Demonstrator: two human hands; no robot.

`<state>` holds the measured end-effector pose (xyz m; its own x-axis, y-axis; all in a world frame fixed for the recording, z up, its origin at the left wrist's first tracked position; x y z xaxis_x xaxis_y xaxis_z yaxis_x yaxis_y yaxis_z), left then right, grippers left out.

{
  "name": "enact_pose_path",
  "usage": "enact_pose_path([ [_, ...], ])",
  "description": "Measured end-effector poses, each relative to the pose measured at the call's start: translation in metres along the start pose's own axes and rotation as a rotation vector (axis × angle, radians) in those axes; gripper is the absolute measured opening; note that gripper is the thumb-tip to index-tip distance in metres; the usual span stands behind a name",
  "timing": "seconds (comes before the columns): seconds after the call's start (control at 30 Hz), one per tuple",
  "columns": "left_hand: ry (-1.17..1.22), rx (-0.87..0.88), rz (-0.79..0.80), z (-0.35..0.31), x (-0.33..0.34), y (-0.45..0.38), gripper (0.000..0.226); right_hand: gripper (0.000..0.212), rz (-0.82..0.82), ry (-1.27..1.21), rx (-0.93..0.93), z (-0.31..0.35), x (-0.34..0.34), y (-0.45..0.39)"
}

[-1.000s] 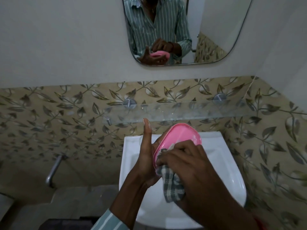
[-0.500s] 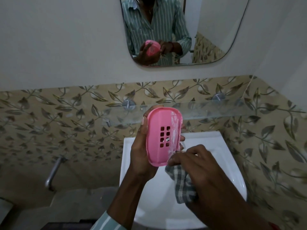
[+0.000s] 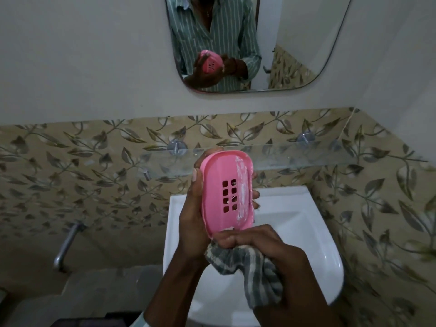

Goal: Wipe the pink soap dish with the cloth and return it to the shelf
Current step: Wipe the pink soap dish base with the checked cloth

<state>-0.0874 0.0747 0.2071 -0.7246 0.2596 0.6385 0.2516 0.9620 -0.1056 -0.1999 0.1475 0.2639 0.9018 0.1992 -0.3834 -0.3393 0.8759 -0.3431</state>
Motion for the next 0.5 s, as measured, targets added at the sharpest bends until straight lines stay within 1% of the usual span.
enact_pose_path([
  [0.07,0.027,-0.029,-0.038,-0.001,-0.003,-0.001,0.062,0.032,0.027,0.311,-0.139,0.006,-0.009,0.001],
  [0.13,0.076,-0.060,-0.054,0.000,-0.008,-0.001,0.071,0.037,0.020,0.464,-0.228,0.007,-0.020,-0.001],
  [0.17,0.097,-0.077,-0.043,0.002,-0.008,0.000,0.073,0.035,-0.007,0.473,-0.248,0.008,-0.028,-0.003],
  [0.23,0.135,-0.097,-0.049,0.006,-0.010,0.002,0.060,0.022,-0.094,0.424,-0.281,0.012,-0.049,-0.007],
  [0.27,0.152,-0.109,-0.069,0.008,-0.013,0.003,0.056,0.020,-0.140,0.389,-0.294,0.016,-0.059,-0.009],
  [0.3,0.163,-0.126,-0.089,0.011,-0.013,0.004,0.056,0.024,-0.178,0.388,-0.297,0.019,-0.065,-0.012],
  [0.37,0.170,-0.165,-0.093,0.016,-0.011,0.005,0.059,0.031,-0.225,0.464,-0.287,0.024,-0.068,-0.019],
  [0.4,0.174,-0.181,-0.092,0.018,-0.009,0.005,0.060,0.033,-0.212,0.509,-0.277,0.023,-0.062,-0.022],
  [0.43,0.178,-0.199,-0.092,0.019,-0.006,0.005,0.062,0.034,-0.164,0.559,-0.273,0.021,-0.052,-0.024],
  [0.5,0.183,-0.232,-0.088,0.018,-0.003,0.002,0.074,0.043,-0.001,0.678,-0.276,0.015,-0.026,-0.022],
])
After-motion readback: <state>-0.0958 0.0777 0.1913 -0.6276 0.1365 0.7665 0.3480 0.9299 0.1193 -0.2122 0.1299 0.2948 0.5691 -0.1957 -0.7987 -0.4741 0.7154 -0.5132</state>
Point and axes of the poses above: each hand's wrist, its own y-axis away from the middle knuckle, its own x-axis out of the palm, z = x × y, the point moved 7 cm from there along -y, towards the middle knuckle, and after that the axes turned 4 degrees about z, right-handed, at the moved point
